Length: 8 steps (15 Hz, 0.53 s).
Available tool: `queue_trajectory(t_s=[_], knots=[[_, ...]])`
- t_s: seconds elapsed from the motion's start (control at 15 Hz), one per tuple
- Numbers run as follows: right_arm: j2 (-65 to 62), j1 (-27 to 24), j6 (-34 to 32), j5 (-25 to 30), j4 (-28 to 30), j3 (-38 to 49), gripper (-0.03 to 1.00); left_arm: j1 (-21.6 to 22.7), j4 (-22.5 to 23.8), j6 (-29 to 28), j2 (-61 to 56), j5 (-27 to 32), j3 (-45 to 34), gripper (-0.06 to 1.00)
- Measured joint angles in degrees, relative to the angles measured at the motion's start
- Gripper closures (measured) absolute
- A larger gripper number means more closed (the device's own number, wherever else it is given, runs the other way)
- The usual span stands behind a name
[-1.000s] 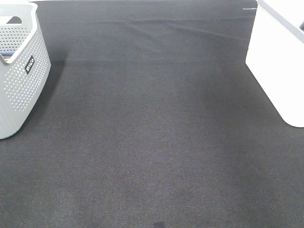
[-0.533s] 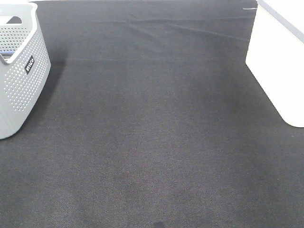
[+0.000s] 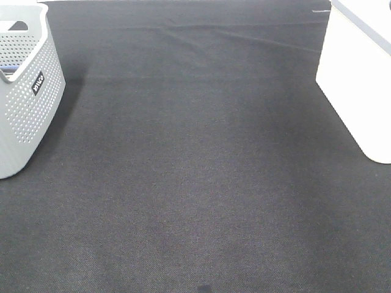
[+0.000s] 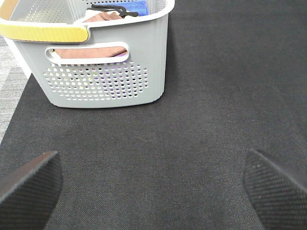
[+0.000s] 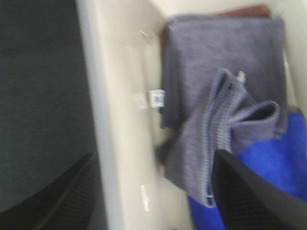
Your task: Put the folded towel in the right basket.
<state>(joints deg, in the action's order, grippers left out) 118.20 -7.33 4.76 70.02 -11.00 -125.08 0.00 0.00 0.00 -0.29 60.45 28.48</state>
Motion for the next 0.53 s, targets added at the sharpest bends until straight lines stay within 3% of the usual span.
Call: queue_trajectory(t_s=[0.27, 0.53], knots=[[-7.45, 6.53, -0.06, -0.06, -0.06, 2.98, 0.34, 0.0, 0.0, 0.0, 0.0, 0.0, 0.0, -0.03], [-18.91, 9.28, -0.11, -0.11, 0.06, 16.1, 0.34, 0.0, 0.0, 0.0, 0.0, 0.0, 0.0, -0.03]])
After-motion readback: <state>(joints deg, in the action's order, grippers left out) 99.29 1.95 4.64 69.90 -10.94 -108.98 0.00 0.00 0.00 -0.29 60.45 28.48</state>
